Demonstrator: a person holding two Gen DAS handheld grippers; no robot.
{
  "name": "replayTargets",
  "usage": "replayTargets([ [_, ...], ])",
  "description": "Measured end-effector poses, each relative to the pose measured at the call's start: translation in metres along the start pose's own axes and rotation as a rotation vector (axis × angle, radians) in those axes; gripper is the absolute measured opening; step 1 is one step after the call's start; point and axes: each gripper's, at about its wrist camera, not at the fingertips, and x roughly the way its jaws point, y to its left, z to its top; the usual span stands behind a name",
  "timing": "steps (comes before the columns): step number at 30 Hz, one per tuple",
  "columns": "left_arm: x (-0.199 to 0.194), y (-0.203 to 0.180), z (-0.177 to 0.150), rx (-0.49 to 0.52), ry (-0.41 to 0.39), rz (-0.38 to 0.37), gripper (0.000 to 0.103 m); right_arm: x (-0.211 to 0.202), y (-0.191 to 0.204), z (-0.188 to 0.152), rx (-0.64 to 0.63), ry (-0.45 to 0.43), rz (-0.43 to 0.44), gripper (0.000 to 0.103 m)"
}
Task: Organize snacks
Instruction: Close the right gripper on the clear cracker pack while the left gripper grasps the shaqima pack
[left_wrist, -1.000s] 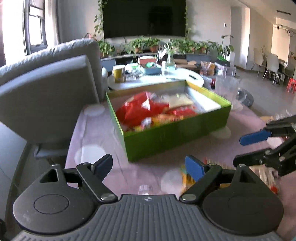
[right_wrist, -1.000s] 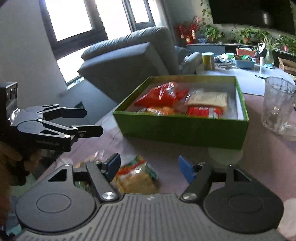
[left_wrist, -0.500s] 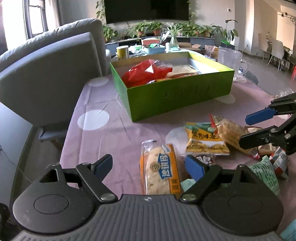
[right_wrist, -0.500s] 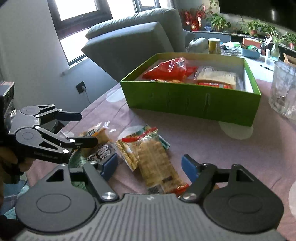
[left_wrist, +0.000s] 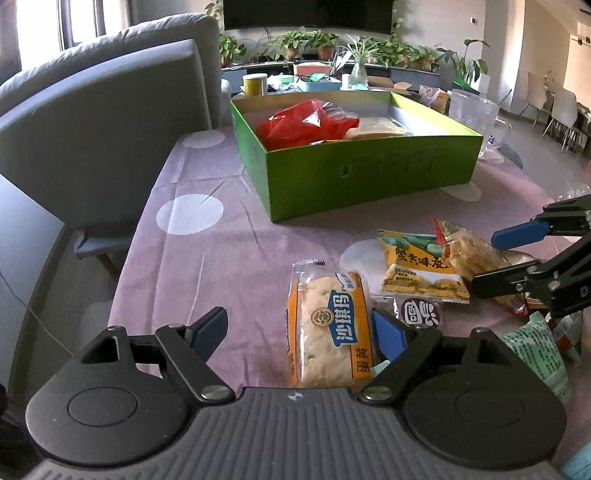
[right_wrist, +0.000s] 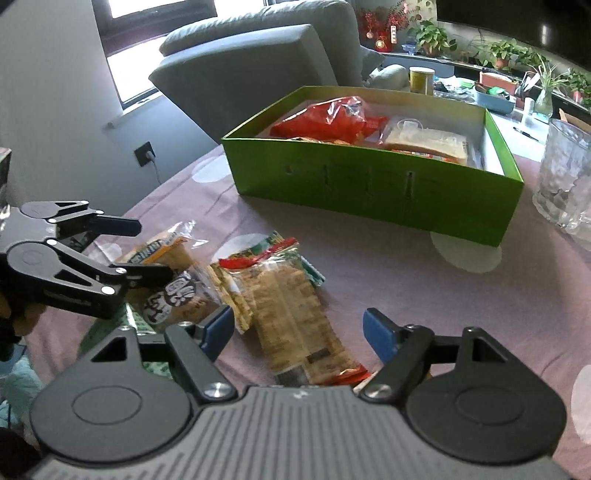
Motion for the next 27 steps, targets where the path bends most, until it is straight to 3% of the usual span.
replayTargets([
  [5, 0.003, 0.0, 0.001, -0.017, 0.01, -0.006, 0.074, 0.006, -0.001, -0.001, 0.004, 0.016, -0.02, 0.065],
  [11, 0.009, 0.005, 0.001, -0.039, 0.025, 0.051, 0.073, 0.008, -0.007, 0.001, 0.034, 0.012, -0.041, 0.065],
  [19, 0.01, -0.002, 0.0, -0.02, 0.034, 0.026, 0.072, 0.008, -0.008, 0.002, 0.047, 0.015, -0.03, 0.065],
  [27, 0.012, 0.002, 0.0, -0.043, 0.038, 0.026, 0.055, 0.009, -0.01, 0.004, 0.05, 0.017, -0.037, 0.065],
])
